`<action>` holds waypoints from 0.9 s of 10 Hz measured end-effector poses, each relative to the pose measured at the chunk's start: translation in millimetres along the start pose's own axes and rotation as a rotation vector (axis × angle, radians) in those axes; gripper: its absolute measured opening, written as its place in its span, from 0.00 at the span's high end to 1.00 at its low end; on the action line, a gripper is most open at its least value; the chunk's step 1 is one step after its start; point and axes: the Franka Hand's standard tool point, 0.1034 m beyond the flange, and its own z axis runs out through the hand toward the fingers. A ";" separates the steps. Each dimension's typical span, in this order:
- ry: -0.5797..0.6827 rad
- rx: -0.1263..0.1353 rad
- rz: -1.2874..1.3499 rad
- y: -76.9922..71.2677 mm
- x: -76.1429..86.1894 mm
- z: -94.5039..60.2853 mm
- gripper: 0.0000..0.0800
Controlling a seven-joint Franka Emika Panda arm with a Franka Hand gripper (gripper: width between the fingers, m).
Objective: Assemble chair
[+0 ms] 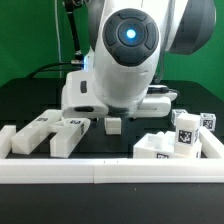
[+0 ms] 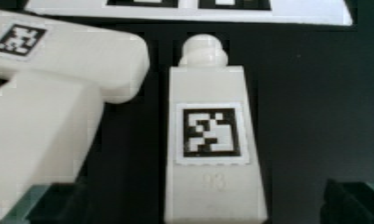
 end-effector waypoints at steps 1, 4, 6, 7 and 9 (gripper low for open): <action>0.000 -0.001 -0.001 -0.6 0.7 3.6 0.19; 0.001 -0.002 -0.003 -1.9 3.2 14.2 0.19; 0.000 0.000 -0.002 -0.7 3.3 16.8 0.19; 0.000 0.001 -0.001 -0.2 3.2 17.3 0.31; 0.000 0.004 0.002 1.8 3.2 17.6 0.61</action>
Offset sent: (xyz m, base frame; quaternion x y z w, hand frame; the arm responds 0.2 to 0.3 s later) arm -0.0105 0.0017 -0.0114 -0.0054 0.0103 0.0094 0.9999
